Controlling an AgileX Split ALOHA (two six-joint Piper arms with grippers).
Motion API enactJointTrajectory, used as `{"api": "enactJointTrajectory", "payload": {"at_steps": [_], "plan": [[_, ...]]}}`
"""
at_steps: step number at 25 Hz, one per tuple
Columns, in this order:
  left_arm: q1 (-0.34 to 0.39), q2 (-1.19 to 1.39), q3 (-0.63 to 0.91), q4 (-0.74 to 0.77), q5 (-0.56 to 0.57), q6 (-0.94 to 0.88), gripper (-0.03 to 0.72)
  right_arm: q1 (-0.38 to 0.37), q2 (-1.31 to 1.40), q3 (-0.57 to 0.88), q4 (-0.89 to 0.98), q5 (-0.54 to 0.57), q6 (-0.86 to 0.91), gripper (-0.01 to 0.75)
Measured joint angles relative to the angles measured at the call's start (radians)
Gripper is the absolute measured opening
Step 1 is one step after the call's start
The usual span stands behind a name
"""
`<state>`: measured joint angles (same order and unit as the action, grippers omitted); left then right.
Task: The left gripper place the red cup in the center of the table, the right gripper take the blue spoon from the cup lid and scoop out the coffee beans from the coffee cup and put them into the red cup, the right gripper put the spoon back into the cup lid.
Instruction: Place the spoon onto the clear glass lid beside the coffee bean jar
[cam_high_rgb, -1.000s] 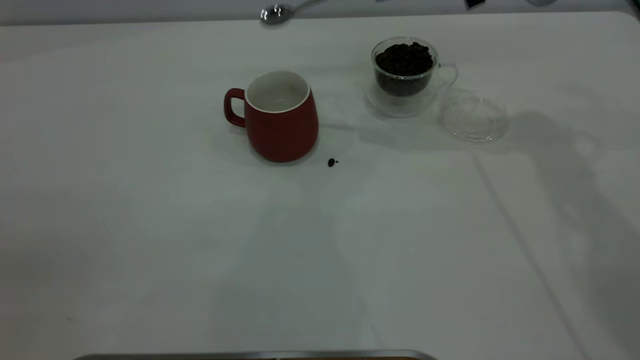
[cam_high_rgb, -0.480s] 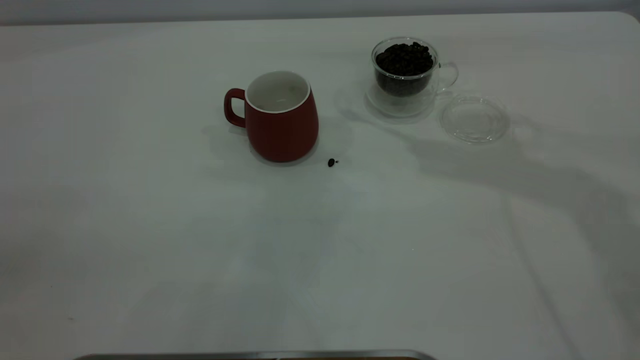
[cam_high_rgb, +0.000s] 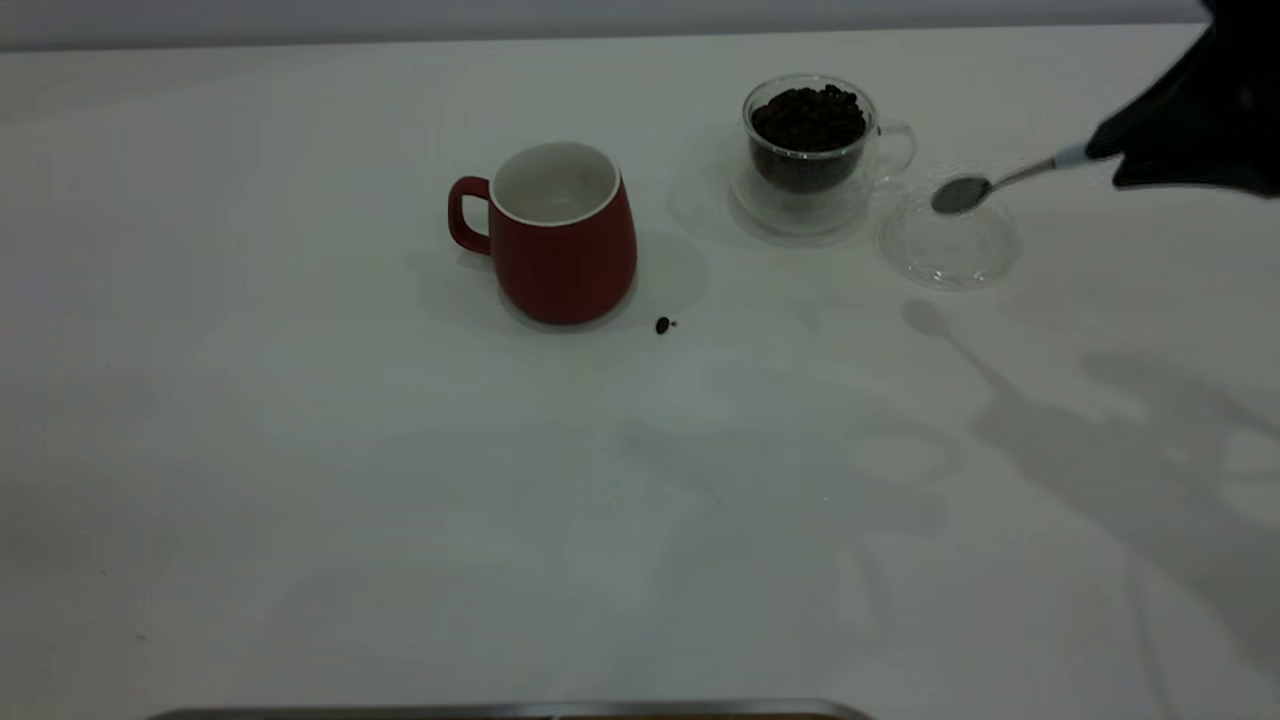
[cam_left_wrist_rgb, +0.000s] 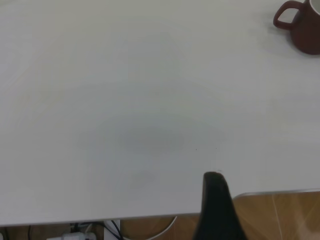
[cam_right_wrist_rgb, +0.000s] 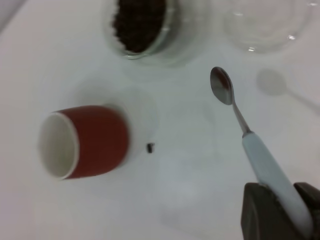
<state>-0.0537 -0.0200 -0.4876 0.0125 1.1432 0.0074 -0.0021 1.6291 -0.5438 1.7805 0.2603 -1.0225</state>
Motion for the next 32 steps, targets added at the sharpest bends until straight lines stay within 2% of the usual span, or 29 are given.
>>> {"api": "enactJointTrajectory", "payload": {"at_steps": [12,16,22,32], "plan": [[0.000,0.000,0.000,0.000,0.000,0.000,0.580,-0.017,0.333,-0.245,0.014,0.046,-0.015,0.116],[0.000,0.000,0.000,0.000,0.000,0.000,0.580,-0.049,0.338,-0.268,0.014,0.091,-0.015,0.116],[0.000,0.000,0.000,0.000,0.000,0.001,0.580,-0.135,0.365,-0.268,0.016,0.079,0.003,0.116],[0.000,0.000,0.000,0.000,0.000,0.001,0.580,-0.150,0.489,-0.364,0.016,0.142,0.013,0.116]]}}
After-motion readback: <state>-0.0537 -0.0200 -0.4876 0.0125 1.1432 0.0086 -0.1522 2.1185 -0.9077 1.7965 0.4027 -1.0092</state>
